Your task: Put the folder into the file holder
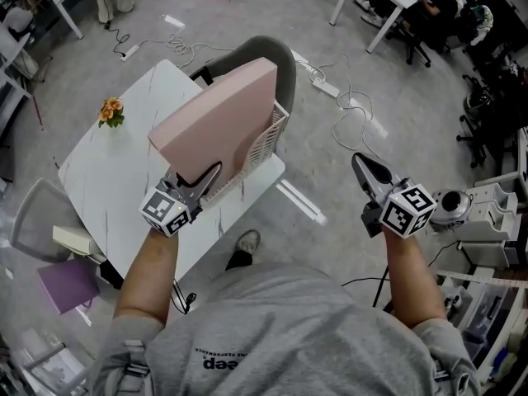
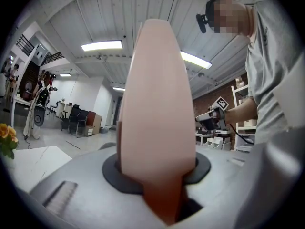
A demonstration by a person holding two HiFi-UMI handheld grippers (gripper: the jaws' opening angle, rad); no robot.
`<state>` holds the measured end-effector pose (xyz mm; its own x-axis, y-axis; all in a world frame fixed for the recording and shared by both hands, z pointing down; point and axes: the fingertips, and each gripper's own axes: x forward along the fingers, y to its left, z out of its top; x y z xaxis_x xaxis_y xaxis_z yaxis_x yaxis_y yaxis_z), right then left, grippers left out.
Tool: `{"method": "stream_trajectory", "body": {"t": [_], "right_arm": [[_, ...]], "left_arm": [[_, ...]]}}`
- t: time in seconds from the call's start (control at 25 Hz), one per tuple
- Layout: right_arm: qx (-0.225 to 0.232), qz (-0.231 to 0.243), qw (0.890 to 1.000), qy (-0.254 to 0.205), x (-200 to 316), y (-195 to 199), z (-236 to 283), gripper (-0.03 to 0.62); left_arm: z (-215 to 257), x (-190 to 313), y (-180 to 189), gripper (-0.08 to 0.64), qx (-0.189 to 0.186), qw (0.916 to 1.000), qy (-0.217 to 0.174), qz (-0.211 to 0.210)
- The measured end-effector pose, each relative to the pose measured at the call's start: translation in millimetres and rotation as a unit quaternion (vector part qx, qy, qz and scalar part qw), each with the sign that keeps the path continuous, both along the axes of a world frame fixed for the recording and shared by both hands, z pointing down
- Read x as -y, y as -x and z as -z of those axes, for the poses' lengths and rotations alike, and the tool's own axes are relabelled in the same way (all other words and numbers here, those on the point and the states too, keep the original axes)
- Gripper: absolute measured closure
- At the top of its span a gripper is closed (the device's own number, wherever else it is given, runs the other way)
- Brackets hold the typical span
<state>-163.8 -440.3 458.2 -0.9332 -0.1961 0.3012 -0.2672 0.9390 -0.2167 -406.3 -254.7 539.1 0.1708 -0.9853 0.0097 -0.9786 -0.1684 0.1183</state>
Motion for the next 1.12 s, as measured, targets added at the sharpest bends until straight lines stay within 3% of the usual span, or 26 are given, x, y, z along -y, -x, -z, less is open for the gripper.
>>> {"method": "stream_trajectory", "body": {"t": [0.16,0.4,0.6,1.12], "right_arm": [[0.0,0.001,1.0,0.001,1,-1,-1,0.589],[0.0,0.002,1.0,0.004,0,-3,-3,0.589],[-0.001,0.0,1.0,0.004,0,-8,-4,0.589],[0.012,0.005,1.0,-0.003,-1,-21,9,0.589]], "left_arm": [[-10,1,-1,0.334,0.001,1.0,0.009,0.002],[-45,-1,-4,0.301,0.033,0.9967,0.074,0.003],[-56,-8,4,0.273,0.041,0.994,0.099,0.024],[-54,-24,-3,0.268,0.041,0.9902,0.117,0.064]]}}
